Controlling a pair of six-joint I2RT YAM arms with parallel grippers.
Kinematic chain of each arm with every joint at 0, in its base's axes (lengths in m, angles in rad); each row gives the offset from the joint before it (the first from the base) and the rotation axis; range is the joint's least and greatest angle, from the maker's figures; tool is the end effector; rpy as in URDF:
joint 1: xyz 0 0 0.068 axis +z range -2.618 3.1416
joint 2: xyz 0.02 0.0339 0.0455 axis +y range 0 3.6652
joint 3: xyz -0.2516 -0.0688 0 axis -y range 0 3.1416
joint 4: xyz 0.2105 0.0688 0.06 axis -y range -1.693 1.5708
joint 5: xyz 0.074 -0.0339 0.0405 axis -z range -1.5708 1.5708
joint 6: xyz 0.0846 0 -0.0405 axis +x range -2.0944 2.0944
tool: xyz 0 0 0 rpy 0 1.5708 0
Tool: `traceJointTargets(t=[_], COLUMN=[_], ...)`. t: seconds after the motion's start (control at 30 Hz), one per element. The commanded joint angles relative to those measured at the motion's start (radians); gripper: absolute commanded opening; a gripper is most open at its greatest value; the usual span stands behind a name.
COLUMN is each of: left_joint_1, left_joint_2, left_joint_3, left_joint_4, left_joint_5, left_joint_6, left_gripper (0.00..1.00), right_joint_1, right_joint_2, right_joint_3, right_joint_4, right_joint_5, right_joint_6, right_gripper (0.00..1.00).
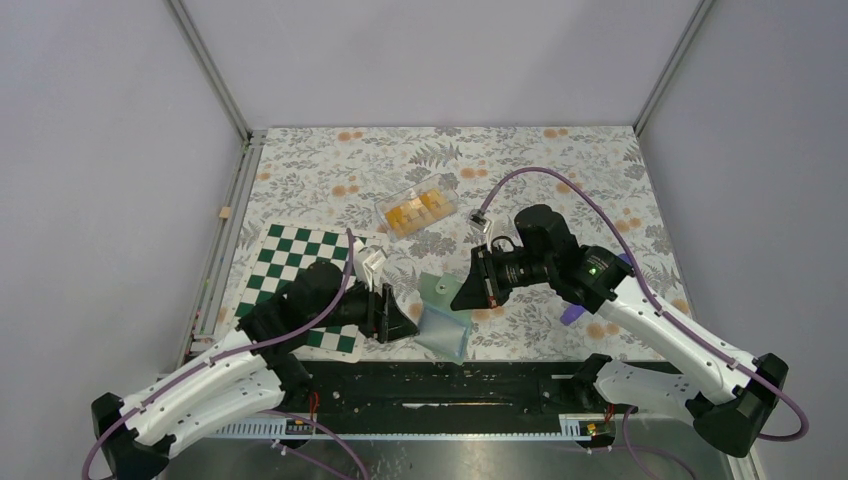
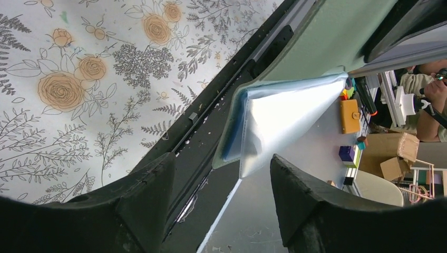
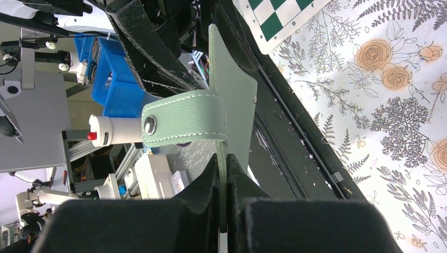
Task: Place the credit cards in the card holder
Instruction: Open the card holder.
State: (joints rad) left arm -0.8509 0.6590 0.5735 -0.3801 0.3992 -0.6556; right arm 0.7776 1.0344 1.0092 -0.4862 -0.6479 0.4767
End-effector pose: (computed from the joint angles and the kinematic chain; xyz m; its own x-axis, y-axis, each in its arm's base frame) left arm 0.0885 -0.1508 0.2411 -0.7966 0.0564 -0.6019 0.5502 0.4803 -0.6831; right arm 0.1257 0.1954 0.3152 -0.7386 -0.2138 -0.6393 -0.6702 0.3343 0.6626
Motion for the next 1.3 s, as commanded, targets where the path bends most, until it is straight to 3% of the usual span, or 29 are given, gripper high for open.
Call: traceJointTargets(t=[0.0, 0.2, 0.47, 0.7, 1.03, 1.27], left_joint_1=[-0.005, -0.005, -0.036, -0.051, -0.061, -0.061], left_joint_2=[-0.017, -0.023, 0.059, 0.016, -0.018, -0.019], left_joint_3=[0.040, 0.068, 0.080, 0.037, 0.022, -0.029], left_joint_4=[0.076, -0.087, -0.091, 0.064, 0.147, 0.338], left_joint_5=[0.014, -0.209, -0.178, -0.069, -0.079, -0.057], left_joint_6=[-0.003, -0.003, -0.002, -0.030, -0.053, -0.091], left_gripper=[0.65, 0.63, 0.56, 0.56, 0.59, 0.66], right_joint_1=[-0.008, -0.008, -0.008, -0.008, -0.008, -0.008], right_joint_2=[-0.002, -0.003, 0.001, 0.011, 0.008, -0.015], right_joint_3=[-0.003, -0.007, -0.006, -0.009, -0.025, -0.058], right_joint_4=[0.042, 0.047, 0.049, 0.050, 0.076, 0.165], right_joint_5=[-0.028, -0.047, -0.037, -0.040, -0.069, -0.149], right_joint_6=[0.012, 0.019, 0.025, 0.034, 0.047, 0.090], right_gripper=[0.00, 0.00, 0.00, 0.00, 0.00, 0.00])
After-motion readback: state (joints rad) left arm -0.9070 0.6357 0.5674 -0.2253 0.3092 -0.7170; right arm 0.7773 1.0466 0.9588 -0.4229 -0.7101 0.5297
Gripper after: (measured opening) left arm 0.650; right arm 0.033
